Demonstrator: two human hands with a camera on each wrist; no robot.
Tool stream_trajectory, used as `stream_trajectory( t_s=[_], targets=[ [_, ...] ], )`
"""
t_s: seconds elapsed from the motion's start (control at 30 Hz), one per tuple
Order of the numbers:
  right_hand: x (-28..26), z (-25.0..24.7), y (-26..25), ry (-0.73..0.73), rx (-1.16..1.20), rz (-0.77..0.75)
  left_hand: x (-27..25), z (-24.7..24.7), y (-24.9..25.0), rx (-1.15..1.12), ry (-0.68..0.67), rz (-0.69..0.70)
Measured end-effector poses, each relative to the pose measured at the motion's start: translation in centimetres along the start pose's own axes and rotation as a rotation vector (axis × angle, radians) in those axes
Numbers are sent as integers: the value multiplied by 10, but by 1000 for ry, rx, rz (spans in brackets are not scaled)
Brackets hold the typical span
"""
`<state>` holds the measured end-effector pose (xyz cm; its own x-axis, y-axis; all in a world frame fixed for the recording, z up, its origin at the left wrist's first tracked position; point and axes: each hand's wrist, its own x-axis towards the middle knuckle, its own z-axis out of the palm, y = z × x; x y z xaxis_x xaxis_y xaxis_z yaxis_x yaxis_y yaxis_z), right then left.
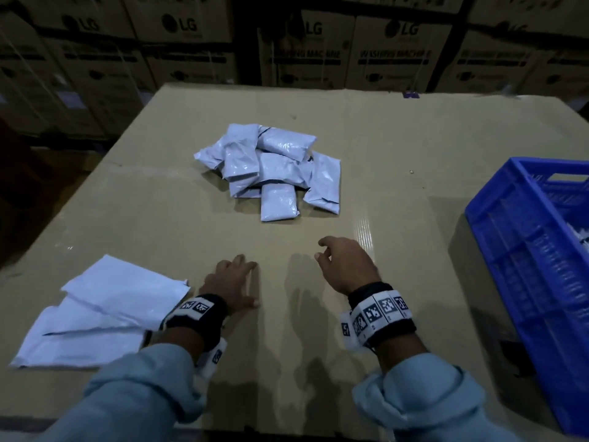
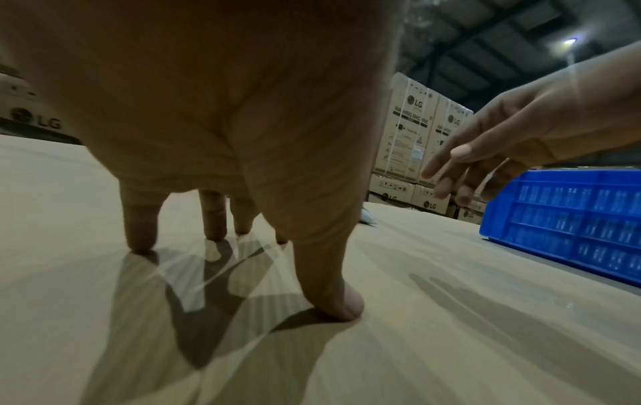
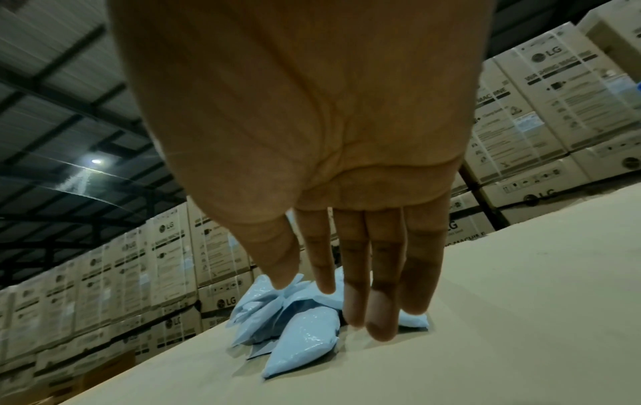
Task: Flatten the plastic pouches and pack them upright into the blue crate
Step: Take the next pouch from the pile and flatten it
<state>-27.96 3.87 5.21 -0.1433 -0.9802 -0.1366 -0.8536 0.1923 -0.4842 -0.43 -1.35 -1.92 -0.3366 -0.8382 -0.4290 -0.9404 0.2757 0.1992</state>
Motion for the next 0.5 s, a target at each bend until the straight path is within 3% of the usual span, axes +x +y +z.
stream_trajectory(
  t_s=[0.13, 0.23, 0.37, 0.5],
  targets=[
    [55, 12, -6, -39, -88, 81, 38, -16, -7, 0, -35, -43],
    [98, 23, -13, -69, -178, 133, 61, -26, -12, -14, -140, -34],
    [139, 38, -18, -121, -278, 112, 71, -37, -10, -31, -214, -26],
    [163, 49, -17, -82, -399, 162, 76, -43, -5, -48, -255, -25]
  ],
)
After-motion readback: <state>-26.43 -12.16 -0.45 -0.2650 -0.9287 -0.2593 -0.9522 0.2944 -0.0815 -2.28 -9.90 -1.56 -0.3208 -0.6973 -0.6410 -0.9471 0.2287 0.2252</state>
